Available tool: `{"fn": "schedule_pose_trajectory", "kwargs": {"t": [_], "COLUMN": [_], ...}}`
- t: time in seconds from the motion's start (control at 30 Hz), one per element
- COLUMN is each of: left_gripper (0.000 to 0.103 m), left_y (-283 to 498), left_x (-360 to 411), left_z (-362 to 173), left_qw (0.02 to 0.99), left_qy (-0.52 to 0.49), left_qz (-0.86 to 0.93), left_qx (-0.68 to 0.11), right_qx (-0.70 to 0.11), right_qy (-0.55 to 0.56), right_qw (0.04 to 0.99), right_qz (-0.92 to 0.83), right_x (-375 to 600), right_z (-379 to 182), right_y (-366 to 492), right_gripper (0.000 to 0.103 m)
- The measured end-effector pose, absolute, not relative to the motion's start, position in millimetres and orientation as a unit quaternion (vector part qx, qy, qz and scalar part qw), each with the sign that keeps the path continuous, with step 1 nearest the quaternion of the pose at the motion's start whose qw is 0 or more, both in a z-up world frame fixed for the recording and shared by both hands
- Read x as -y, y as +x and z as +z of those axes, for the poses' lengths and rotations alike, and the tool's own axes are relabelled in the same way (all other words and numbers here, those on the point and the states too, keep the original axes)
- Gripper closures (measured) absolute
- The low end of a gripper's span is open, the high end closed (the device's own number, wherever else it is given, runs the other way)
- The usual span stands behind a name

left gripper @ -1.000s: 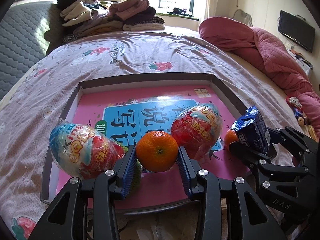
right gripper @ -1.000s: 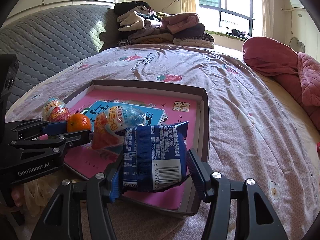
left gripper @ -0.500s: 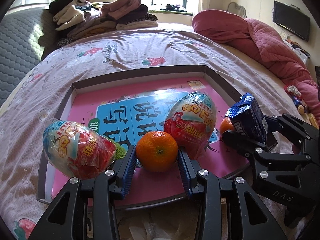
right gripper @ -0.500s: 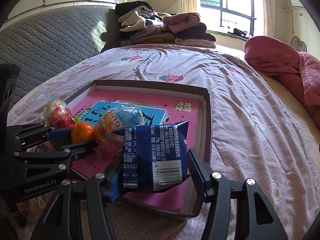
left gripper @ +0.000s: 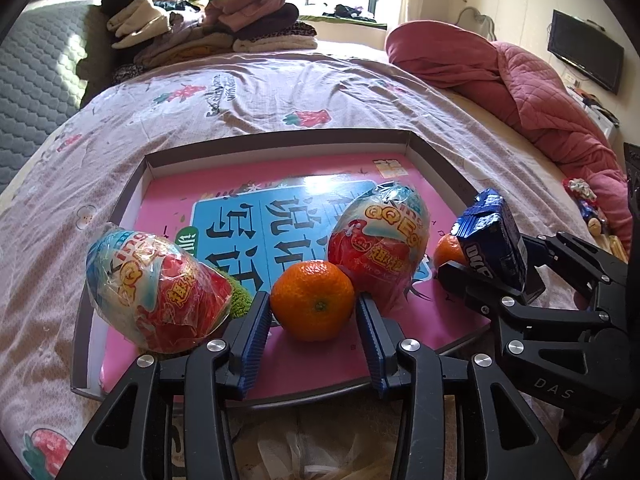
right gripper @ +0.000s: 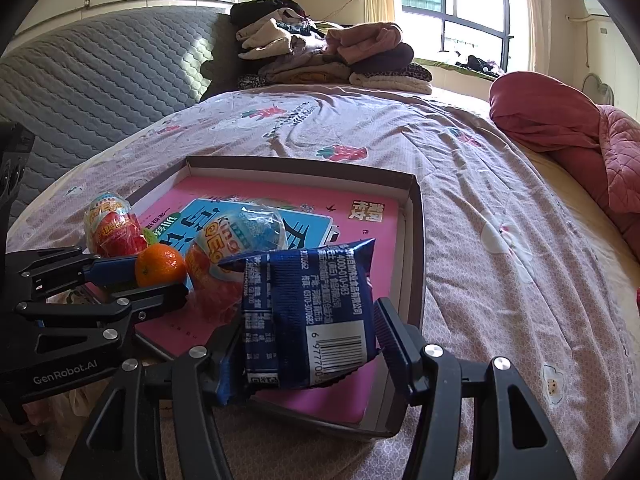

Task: Organize objects
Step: 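Open both tools to release the orange and the blue snack packet in the tray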

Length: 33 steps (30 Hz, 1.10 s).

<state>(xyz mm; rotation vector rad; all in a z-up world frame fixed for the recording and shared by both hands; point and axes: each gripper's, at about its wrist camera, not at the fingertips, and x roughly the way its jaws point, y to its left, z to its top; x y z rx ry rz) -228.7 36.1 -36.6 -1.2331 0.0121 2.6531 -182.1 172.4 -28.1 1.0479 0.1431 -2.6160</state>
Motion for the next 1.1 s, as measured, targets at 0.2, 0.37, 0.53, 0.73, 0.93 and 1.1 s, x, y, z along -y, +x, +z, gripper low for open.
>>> {"fn": "schedule_pose_trajectory", "kwargs": {"t": [0.2,0.37,0.53,0.73,0.93,1.1], "left_gripper": [0.05,0.048,0.047,0.047,0.047,0.047], "left_y": [-226,-223,-220,-217,-216,-214], "left_x": [-38,-36,-35,-33,-32,-32], "left_z": [-30,-23,-17,-13,-10,-7], "left_qw": [0.108,0.108,0.104,0.103,0.104,0.104], "left_qy": [-0.412,-0.403,-0.396,-0.391,-0.39,-0.387], "left_qz": [0.905,0.909,0.912,0.914,0.915,0.916], "left_qx": [-0.007,-0.001,0.002,0.005,0.008,0.006], "right_qx": [-0.048,-0.046,-0.038,-0.026,-0.029,-0.024], "right_qy": [0.37,0.376,0.373,0.371,0.362,0.363], "right_qw": [0.161,0.163,0.161,0.154,0.149,0.148], "right_qz": [-0.914,-0.911,-0.913,-0.916,-0.92,-0.919], "right_x": [-172,-171,-174,-180,-181,-182], "right_z": [-28,-28,-26,-23,-23,-20], "right_y": [-182,-183,-184,-187,-188,-188], "right_gripper": [0.042,0.041,0.041,0.039,0.039,0.039]}}
